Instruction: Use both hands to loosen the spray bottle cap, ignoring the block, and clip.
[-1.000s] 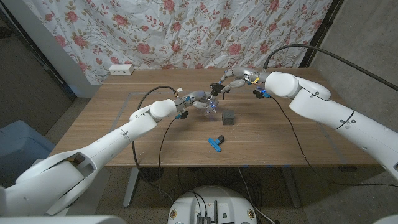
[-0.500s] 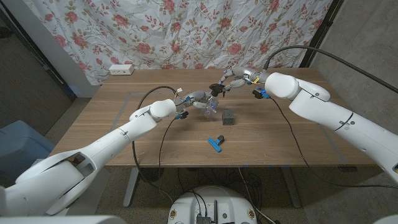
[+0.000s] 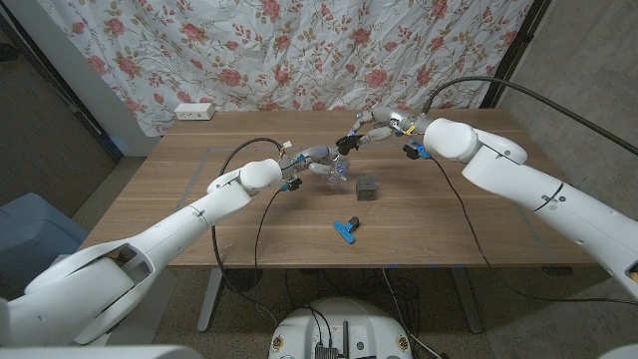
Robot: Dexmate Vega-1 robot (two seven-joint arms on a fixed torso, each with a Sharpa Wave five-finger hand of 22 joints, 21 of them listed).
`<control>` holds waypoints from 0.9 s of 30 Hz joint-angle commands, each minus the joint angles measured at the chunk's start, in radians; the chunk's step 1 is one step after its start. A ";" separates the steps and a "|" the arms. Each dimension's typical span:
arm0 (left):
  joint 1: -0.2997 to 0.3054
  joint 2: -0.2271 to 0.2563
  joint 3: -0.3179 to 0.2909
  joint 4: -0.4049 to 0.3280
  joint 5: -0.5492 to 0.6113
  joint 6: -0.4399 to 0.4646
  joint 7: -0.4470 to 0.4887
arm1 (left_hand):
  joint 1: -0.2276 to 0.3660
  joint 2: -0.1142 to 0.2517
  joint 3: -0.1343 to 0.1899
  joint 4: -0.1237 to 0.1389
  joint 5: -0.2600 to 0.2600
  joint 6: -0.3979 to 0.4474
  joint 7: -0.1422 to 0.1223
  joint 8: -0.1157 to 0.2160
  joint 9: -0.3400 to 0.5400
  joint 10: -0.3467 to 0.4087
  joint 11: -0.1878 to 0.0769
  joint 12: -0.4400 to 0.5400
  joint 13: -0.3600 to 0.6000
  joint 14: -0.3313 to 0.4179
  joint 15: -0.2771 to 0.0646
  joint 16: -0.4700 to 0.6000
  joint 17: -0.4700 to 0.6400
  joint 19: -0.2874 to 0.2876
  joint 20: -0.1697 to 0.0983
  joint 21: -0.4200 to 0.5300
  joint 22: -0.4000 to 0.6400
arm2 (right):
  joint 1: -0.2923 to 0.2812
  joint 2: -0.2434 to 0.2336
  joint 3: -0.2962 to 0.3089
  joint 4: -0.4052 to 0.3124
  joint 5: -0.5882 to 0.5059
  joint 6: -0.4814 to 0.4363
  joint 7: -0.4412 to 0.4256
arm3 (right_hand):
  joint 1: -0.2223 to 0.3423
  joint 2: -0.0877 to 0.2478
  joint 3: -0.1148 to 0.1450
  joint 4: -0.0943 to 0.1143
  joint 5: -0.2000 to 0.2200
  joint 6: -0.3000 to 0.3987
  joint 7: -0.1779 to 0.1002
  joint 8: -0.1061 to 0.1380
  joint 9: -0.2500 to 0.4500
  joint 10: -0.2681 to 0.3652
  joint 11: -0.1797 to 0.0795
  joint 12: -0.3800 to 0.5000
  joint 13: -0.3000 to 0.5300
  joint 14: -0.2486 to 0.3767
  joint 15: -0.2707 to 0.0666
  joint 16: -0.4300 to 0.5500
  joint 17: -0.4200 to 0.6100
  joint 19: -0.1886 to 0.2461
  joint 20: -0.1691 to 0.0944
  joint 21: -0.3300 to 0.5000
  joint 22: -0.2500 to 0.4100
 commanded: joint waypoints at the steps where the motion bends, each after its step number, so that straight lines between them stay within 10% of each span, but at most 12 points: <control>1: 0.001 0.001 0.000 -0.001 0.000 0.001 -0.001 | -0.123 0.131 0.030 0.019 -0.004 0.008 0.000 0.005 -0.001 0.012 -0.008 -0.003 0.006 0.010 -0.097 -0.004 0.003 0.002 -0.021 0.002 0.002 | -0.015 0.011 0.010 0.011 0.024 0.014 -0.038 | 0.026 0.004 0.010 -0.001 0.006 0.023 -0.001 0.013 0.007 0.019 -0.009 0.009 0.003 -0.001 -0.006 0.007 0.006 0.001 -0.010 0.002 0.003; 27: 0.006 0.003 0.000 -0.010 -0.001 0.009 0.002 | -0.127 0.133 0.035 0.019 -0.004 0.007 0.003 0.008 -0.005 0.017 -0.005 -0.008 0.007 0.011 -0.095 -0.005 0.003 0.002 -0.020 0.002 0.002 | -0.024 0.026 0.023 0.039 0.073 0.064 -0.067 | 0.104 -0.001 0.021 -0.011 0.019 0.093 0.000 0.048 0.019 0.047 -0.019 0.006 0.002 0.002 -0.023 0.013 0.012 0.002 -0.025 0.001 0.003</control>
